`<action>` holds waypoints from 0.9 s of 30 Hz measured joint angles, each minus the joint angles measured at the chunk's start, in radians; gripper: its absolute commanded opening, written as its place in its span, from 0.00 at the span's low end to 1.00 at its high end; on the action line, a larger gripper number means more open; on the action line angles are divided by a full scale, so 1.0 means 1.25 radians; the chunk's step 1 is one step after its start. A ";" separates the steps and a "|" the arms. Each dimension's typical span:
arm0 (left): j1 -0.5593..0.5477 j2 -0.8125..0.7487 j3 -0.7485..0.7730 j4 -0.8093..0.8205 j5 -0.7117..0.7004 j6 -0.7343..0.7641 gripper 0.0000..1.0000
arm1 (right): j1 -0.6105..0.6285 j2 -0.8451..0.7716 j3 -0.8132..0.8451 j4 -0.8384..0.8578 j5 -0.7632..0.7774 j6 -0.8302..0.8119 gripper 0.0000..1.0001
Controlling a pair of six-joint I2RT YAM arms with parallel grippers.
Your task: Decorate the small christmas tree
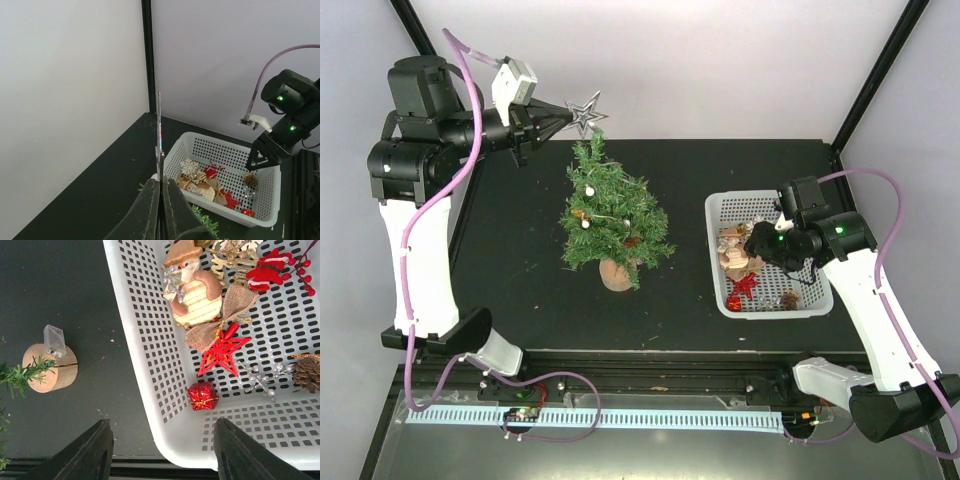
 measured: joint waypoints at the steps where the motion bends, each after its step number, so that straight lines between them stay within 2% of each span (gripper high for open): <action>1: 0.000 0.000 0.000 0.000 -0.002 0.001 0.05 | 0.000 0.000 0.000 0.000 0.000 0.000 0.56; 17: 0.000 0.027 0.051 -0.005 -0.010 0.002 0.01 | 0.000 0.000 0.000 0.008 -0.002 -0.002 0.56; 27: -0.002 0.046 0.094 -0.041 -0.027 0.063 0.01 | 0.000 0.006 0.013 0.011 -0.026 -0.035 0.48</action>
